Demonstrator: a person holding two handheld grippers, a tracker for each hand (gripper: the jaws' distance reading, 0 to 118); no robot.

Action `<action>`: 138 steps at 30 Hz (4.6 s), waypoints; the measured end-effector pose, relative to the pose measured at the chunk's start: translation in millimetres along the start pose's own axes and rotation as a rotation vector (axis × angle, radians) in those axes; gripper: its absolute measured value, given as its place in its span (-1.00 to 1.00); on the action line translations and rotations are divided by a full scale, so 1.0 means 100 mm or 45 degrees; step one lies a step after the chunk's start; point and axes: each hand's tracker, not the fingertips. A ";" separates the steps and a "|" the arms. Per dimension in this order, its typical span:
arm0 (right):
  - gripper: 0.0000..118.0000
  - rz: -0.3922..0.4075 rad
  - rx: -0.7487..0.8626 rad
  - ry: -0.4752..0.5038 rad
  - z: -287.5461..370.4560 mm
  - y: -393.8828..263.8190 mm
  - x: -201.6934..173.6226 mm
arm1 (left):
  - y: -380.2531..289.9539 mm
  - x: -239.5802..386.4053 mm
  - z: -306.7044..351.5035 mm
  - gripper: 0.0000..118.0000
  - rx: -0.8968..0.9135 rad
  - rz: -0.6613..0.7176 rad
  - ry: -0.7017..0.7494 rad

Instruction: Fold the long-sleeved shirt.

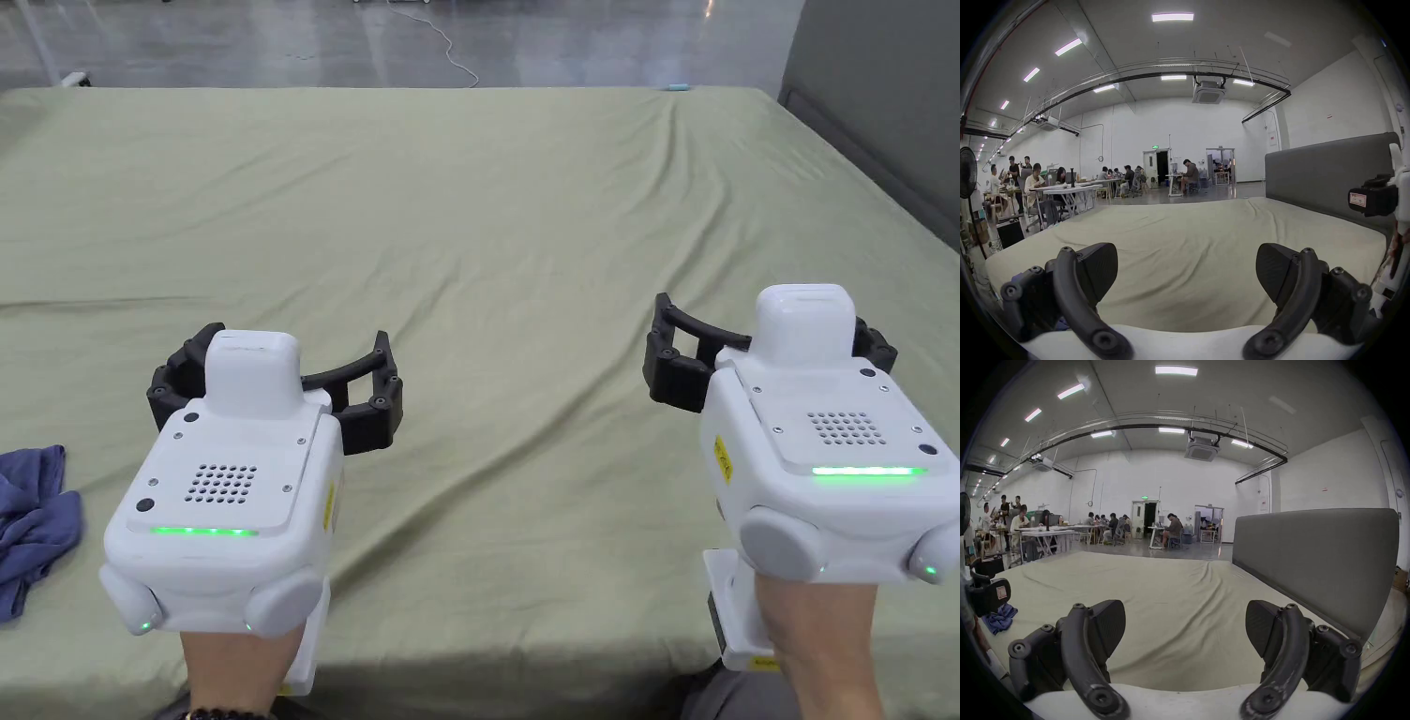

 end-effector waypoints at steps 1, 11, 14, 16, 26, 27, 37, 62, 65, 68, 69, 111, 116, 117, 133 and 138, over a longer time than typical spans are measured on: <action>0.72 -0.004 0.008 0.007 0.01 0.00 0.00 | 0.01 0.00 0.00 0.93 -0.002 -0.004 -0.002; 0.72 0.052 0.069 0.014 0.06 0.08 -0.10 | 0.01 -0.06 0.02 0.93 -0.010 0.040 0.000; 0.72 0.047 0.071 0.025 0.05 0.07 -0.11 | 0.03 -0.08 0.04 0.93 -0.006 0.038 0.001; 0.72 0.041 0.062 0.028 0.05 0.07 -0.12 | 0.03 -0.08 0.05 0.93 0.008 0.026 -0.013; 0.72 0.037 0.064 0.027 0.05 0.08 -0.11 | 0.03 -0.08 0.05 0.93 -0.009 0.044 -0.078; 0.72 0.034 0.064 0.022 0.05 0.08 -0.11 | 0.03 -0.09 0.04 0.93 -0.024 0.055 -0.098; 0.72 0.033 0.056 0.029 0.06 0.07 -0.11 | 0.03 -0.09 0.09 0.93 0.013 0.037 -0.053; 0.72 0.029 0.037 0.037 0.07 0.07 -0.14 | 0.01 -0.12 0.11 0.93 0.004 0.018 0.012; 0.72 0.038 0.030 0.040 0.07 0.06 -0.15 | 0.01 -0.13 0.08 0.93 -0.014 0.035 0.041; 0.72 0.050 0.018 0.029 0.05 0.05 -0.16 | 0.00 -0.14 0.06 0.93 -0.025 0.045 0.049; 0.72 0.050 0.020 0.024 0.05 0.04 -0.15 | 0.00 -0.14 0.06 0.93 -0.026 0.046 0.049; 0.72 -0.134 -0.164 0.030 -0.05 0.12 -0.13 | 0.02 -0.12 0.05 0.93 -0.042 0.023 0.034; 0.72 -0.213 -0.346 0.033 -0.10 0.26 -0.12 | 0.04 -0.13 0.04 0.93 -0.036 0.026 0.044; 0.72 -0.208 -0.351 0.029 -0.12 0.27 -0.13 | 0.05 -0.13 0.03 0.93 -0.037 0.029 0.040; 0.72 -0.028 -0.305 -0.135 -0.04 0.16 -0.19 | 0.05 -0.09 0.04 0.93 -0.035 0.013 0.035; 0.73 -0.046 -0.157 -0.034 0.00 0.07 -0.14 | 0.03 -0.08 0.05 0.93 -0.035 0.019 0.034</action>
